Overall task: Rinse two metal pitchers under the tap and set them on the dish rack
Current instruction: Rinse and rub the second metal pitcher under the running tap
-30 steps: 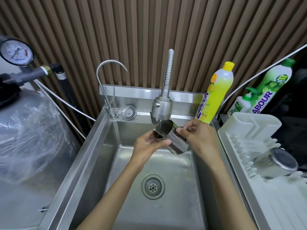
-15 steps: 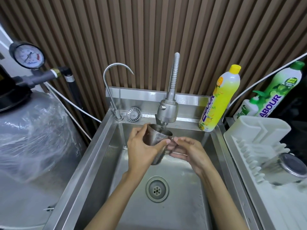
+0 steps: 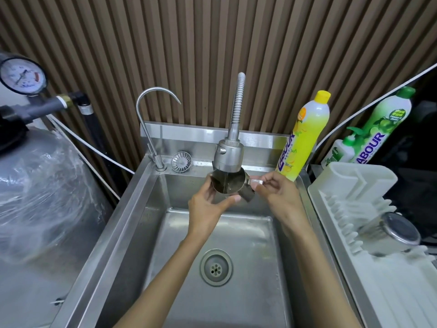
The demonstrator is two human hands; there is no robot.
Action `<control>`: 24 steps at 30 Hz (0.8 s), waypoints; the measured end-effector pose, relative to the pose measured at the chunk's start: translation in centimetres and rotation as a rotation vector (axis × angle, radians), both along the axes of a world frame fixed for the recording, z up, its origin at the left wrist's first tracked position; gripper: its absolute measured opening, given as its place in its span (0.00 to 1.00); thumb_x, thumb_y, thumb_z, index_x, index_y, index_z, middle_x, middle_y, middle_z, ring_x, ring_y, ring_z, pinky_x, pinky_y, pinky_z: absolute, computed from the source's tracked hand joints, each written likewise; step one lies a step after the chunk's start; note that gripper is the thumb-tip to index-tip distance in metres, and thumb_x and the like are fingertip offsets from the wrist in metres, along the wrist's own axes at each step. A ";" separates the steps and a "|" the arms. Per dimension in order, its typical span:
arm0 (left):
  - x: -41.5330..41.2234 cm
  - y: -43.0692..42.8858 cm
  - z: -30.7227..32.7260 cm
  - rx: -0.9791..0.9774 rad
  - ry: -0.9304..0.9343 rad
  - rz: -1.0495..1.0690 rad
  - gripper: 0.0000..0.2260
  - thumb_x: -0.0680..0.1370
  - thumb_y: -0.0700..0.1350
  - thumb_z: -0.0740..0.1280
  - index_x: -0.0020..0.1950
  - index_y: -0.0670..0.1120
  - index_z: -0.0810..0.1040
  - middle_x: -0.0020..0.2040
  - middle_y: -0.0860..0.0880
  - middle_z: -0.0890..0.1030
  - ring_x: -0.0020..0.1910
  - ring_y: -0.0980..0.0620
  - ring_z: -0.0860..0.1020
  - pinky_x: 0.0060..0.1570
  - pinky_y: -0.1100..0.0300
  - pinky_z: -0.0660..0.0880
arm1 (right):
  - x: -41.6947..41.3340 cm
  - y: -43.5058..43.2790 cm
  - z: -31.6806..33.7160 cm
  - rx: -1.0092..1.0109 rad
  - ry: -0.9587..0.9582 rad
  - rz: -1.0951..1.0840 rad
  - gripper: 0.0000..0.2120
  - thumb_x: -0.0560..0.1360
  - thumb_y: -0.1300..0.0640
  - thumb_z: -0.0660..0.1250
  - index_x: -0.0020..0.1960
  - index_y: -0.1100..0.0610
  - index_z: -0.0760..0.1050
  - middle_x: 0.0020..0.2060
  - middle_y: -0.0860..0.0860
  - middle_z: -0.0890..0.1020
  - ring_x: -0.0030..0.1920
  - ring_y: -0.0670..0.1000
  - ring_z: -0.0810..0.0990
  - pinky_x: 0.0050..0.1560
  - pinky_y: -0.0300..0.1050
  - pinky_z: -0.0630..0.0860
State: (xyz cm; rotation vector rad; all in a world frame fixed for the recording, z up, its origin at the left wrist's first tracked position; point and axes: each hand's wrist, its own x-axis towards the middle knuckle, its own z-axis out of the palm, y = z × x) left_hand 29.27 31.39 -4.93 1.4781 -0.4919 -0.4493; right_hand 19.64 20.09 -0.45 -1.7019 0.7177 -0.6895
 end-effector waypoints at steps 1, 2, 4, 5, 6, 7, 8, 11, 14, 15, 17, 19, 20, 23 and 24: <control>0.2 -0.1 0.1 -0.022 -0.010 0.030 0.34 0.63 0.35 0.78 0.66 0.47 0.71 0.59 0.54 0.79 0.59 0.62 0.76 0.62 0.67 0.70 | 0.2 0.0 -0.3 0.055 -0.039 0.014 0.11 0.72 0.63 0.70 0.35 0.54 0.71 0.36 0.45 0.81 0.36 0.36 0.78 0.39 0.25 0.70; 0.5 0.0 0.3 -0.030 -0.049 0.058 0.36 0.62 0.35 0.78 0.67 0.48 0.70 0.59 0.56 0.78 0.60 0.62 0.76 0.63 0.65 0.70 | 0.5 0.0 -0.5 0.115 -0.062 0.037 0.10 0.73 0.63 0.69 0.36 0.54 0.71 0.36 0.45 0.81 0.36 0.36 0.78 0.41 0.28 0.70; 0.9 0.5 0.8 0.008 -0.210 0.110 0.36 0.60 0.40 0.80 0.65 0.53 0.71 0.57 0.58 0.78 0.59 0.62 0.76 0.62 0.67 0.69 | 1.0 0.1 -1.3 0.240 -0.087 0.100 0.09 0.74 0.64 0.67 0.37 0.55 0.71 0.37 0.44 0.81 0.39 0.39 0.78 0.45 0.34 0.72; 0.9 0.9 1.2 0.046 -0.314 0.131 0.35 0.60 0.43 0.80 0.63 0.53 0.72 0.57 0.58 0.78 0.58 0.62 0.75 0.60 0.70 0.68 | 1.1 0.1 -1.7 0.310 -0.106 0.134 0.09 0.74 0.64 0.66 0.38 0.55 0.71 0.38 0.46 0.82 0.42 0.42 0.79 0.49 0.37 0.74; 0.8 1.3 1.6 0.081 -0.417 0.156 0.34 0.59 0.45 0.81 0.63 0.50 0.73 0.56 0.56 0.77 0.56 0.62 0.74 0.58 0.74 0.66 | 1.3 0.3 -2.0 0.381 -0.133 0.170 0.08 0.75 0.64 0.65 0.38 0.56 0.71 0.39 0.48 0.82 0.45 0.46 0.79 0.54 0.40 0.75; 0.7 1.6 1.8 0.108 -0.502 0.183 0.34 0.59 0.46 0.81 0.63 0.46 0.74 0.56 0.55 0.77 0.55 0.64 0.73 0.56 0.78 0.64 | 1.3 0.4 -2.3 0.439 -0.149 0.200 0.07 0.75 0.64 0.64 0.40 0.57 0.71 0.39 0.51 0.82 0.46 0.49 0.80 0.56 0.43 0.77; 0.6 1.9 2.0 0.131 -0.549 0.200 0.35 0.59 0.48 0.80 0.63 0.44 0.75 0.56 0.55 0.76 0.55 0.65 0.71 0.55 0.80 0.63 | 1.3 0.6 -2.5 0.476 -0.151 0.221 0.06 0.76 0.64 0.64 0.41 0.58 0.71 0.39 0.53 0.82 0.45 0.50 0.82 0.55 0.43 0.78; 0.3 2.4 2.0 0.221 -0.527 0.224 0.38 0.57 0.62 0.75 0.62 0.46 0.77 0.54 0.53 0.77 0.54 0.58 0.75 0.54 0.76 0.67 | 0.9 0.9 -2.9 0.446 -0.056 0.221 0.04 0.76 0.61 0.64 0.43 0.60 0.73 0.39 0.56 0.84 0.43 0.51 0.84 0.48 0.43 0.81; 0.1 2.5 1.4 0.316 -0.483 0.242 0.30 0.58 0.65 0.75 0.53 0.48 0.80 0.45 0.51 0.77 0.44 0.55 0.77 0.45 0.77 0.68 | 0.5 0.7 -2.6 0.377 0.037 0.158 0.05 0.75 0.58 0.66 0.43 0.60 0.74 0.40 0.56 0.84 0.40 0.49 0.85 0.42 0.43 0.81; 0.0 2.5 1.2 0.334 -0.456 0.230 0.26 0.59 0.64 0.75 0.49 0.50 0.80 0.42 0.51 0.77 0.41 0.56 0.78 0.42 0.77 0.68 | 0.4 0.5 -2.4 0.328 0.081 0.124 0.06 0.74 0.57 0.67 0.41 0.59 0.75 0.40 0.56 0.85 0.39 0.49 0.85 0.42 0.45 0.81; 0.0 2.5 0.8 0.336 -0.362 0.173 0.19 0.60 0.62 0.76 0.46 0.54 0.82 0.40 0.52 0.79 0.39 0.61 0.79 0.40 0.79 0.69 | 0.2 0.1 -1.8 0.203 0.178 0.053 0.07 0.73 0.56 0.69 0.38 0.57 0.75 0.40 0.57 0.85 0.39 0.51 0.85 0.43 0.49 0.82; 0.0 2.1 0.4 0.311 -0.247 0.104 0.17 0.60 0.58 0.77 0.46 0.56 0.82 0.41 0.52 0.82 0.40 0.65 0.79 0.42 0.80 0.71 | 0.0 0.0 -0.9 0.049 0.249 -0.011 0.09 0.71 0.54 0.71 0.36 0.56 0.75 0.37 0.55 0.85 0.39 0.54 0.84 0.45 0.51 0.81; -0.2 2.0 0.1 0.295 -0.200 0.079 0.17 0.60 0.57 0.78 0.46 0.55 0.82 0.42 0.52 0.83 0.41 0.65 0.80 0.45 0.77 0.73 | -0.1 0.0 -0.5 -0.026 0.271 -0.036 0.09 0.71 0.54 0.71 0.35 0.55 0.74 0.36 0.54 0.84 0.38 0.53 0.82 0.44 0.49 0.80; -0.6 1.3 -0.7 0.221 -0.105 0.053 0.19 0.60 0.52 0.79 0.49 0.52 0.82 0.44 0.53 0.85 0.46 0.61 0.82 0.55 0.64 0.77 | -0.1 0.3 0.3 -0.183 0.267 -0.083 0.10 0.71 0.57 0.71 0.35 0.54 0.71 0.35 0.50 0.80 0.36 0.48 0.77 0.38 0.35 0.72; -0.7 1.1 -0.9 0.191 -0.100 0.064 0.20 0.60 0.51 0.80 0.50 0.52 0.81 0.45 0.54 0.84 0.48 0.61 0.81 0.56 0.63 0.77 | 0.1 0.3 0.2 -0.161 0.225 -0.082 0.10 0.72 0.59 0.70 0.35 0.54 0.71 0.35 0.48 0.80 0.37 0.46 0.77 0.36 0.31 0.71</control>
